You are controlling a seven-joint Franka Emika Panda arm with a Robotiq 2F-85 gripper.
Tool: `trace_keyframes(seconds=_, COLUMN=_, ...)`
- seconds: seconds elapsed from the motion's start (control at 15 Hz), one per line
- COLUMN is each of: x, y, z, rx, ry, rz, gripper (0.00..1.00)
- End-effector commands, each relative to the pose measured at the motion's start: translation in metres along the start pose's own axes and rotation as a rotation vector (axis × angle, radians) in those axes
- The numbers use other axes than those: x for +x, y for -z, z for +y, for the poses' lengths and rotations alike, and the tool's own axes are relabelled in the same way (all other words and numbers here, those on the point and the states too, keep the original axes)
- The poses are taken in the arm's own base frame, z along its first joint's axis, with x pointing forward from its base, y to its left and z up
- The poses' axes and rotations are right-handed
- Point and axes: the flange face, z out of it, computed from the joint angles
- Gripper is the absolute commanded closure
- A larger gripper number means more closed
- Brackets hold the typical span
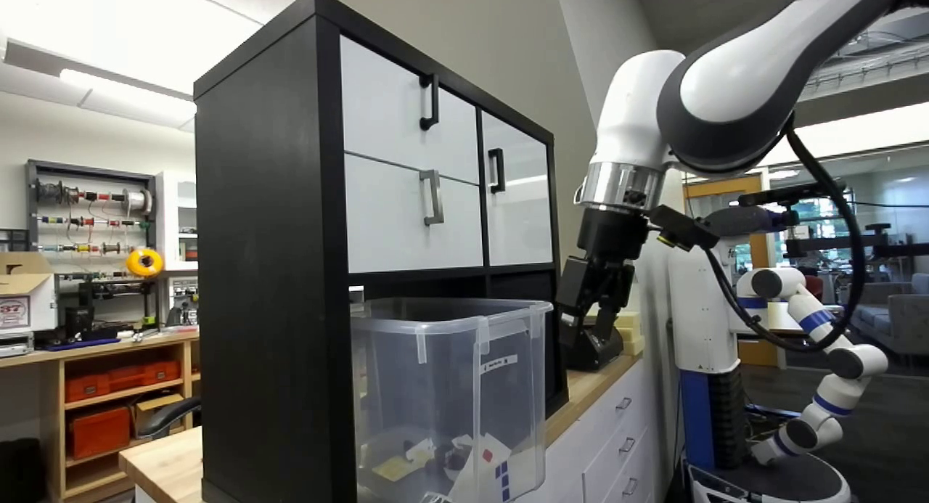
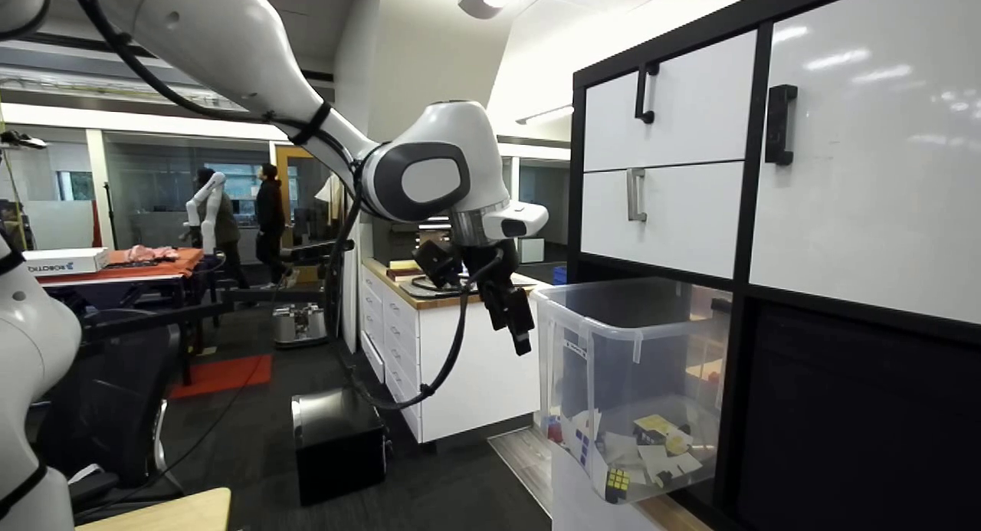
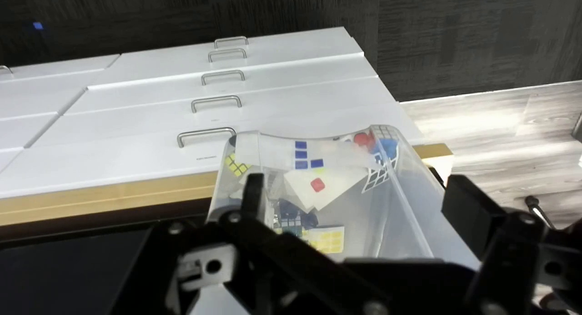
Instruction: Push the plastic box under the cabinet
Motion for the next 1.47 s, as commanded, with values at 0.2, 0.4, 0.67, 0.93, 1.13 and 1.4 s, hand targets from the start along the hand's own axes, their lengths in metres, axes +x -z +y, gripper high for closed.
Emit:
trace_keyframes(seconds=0.2, x=0.033, y=-0.039, z=0.014, rx=0.021, ry=0.062, rz=0.12, gripper=0.0)
trace_keyframes(seconds=0.4, x=0.041, y=-0.056, z=0.018, rx=0.024, ry=0.101, rz=0.163, gripper=0.0)
trace_keyframes(seconds=0.67, x=0.057, y=-0.071, z=0.021, rx=0.039, ry=0.129, rz=0.2, gripper=0.0)
trace_keyframes(seconds=0.93, x=0.076, y=-0.078, z=0.024, rx=0.046, ry=0.159, rz=0.215, gripper=0.0)
trace_keyframes(seconds=1.13, x=0.09, y=-0.08, z=0.027, rx=0.046, ry=0.176, rz=0.224, gripper=0.0)
trace_keyframes(seconds=1.4, x=0.106, y=-0.086, z=0.023, rx=0.049, ry=0.195, rz=0.234, gripper=0.0)
